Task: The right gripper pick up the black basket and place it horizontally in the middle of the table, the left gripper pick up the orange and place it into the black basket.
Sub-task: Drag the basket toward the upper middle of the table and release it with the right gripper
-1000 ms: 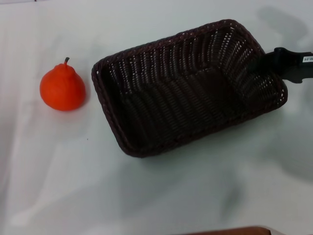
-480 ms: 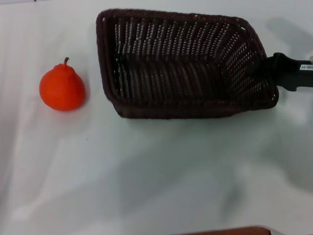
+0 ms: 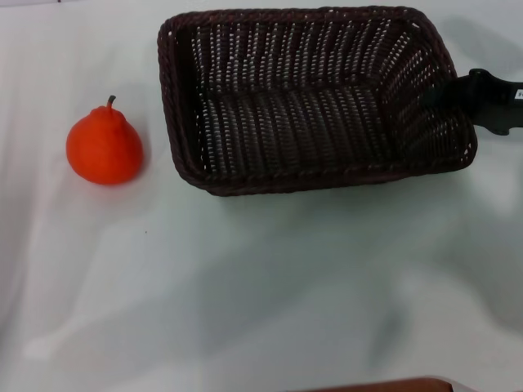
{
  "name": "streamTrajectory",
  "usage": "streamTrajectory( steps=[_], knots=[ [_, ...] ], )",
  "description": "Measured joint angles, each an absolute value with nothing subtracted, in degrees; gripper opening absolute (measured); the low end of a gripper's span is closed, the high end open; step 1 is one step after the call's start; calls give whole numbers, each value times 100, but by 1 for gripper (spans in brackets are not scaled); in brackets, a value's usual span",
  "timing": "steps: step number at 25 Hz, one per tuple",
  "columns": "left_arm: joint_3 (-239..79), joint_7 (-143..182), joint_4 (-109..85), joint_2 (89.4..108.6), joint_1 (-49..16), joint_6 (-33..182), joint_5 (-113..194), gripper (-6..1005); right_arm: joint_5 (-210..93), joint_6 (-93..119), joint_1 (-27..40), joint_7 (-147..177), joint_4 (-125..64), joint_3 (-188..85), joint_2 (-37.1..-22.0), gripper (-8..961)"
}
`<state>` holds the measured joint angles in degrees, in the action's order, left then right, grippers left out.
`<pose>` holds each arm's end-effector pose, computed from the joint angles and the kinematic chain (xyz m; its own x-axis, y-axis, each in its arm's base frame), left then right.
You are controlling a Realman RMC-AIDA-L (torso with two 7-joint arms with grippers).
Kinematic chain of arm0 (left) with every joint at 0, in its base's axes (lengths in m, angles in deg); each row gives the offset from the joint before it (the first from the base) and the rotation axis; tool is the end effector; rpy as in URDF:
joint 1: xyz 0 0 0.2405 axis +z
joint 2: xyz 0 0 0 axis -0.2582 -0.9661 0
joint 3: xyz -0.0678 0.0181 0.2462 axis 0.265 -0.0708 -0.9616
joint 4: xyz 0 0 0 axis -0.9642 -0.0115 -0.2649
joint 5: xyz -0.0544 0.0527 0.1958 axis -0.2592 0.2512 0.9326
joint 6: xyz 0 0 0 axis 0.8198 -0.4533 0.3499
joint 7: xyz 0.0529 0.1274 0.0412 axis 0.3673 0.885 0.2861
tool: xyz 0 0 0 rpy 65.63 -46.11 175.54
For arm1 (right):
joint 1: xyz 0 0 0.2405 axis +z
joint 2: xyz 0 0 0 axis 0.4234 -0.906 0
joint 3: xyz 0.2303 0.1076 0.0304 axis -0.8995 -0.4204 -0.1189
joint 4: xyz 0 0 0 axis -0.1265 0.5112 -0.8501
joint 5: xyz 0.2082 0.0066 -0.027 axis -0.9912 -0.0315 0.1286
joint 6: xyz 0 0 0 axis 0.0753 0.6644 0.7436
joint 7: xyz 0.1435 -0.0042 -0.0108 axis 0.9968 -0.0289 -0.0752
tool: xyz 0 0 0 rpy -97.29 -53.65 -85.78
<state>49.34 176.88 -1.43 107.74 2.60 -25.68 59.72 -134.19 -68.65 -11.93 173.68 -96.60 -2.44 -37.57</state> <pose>-0.3334 0.2459 0.0188 0.5564 -0.3090 0.7713 0.7624 -0.1791 -0.6218 0.2920 0.3188 0.0471 0.0829 0.8182 0.5690 0.9965 -0.0642 -0.0529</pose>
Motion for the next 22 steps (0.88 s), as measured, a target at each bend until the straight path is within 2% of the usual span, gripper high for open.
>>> streamTrajectory(
  steps=[11, 22],
  knots=[
    [4919, 17687, -143, 10789, 245, -2537, 5972, 909, -12773, -6923, -1389, 17953, -10179, -43, -3769, 191],
    [4844, 17687, -143, 10792, 250, -2517, 5972, 908, -12716, -7042, -1309, 17936, -10270, 24, -3726, 204]
  ],
)
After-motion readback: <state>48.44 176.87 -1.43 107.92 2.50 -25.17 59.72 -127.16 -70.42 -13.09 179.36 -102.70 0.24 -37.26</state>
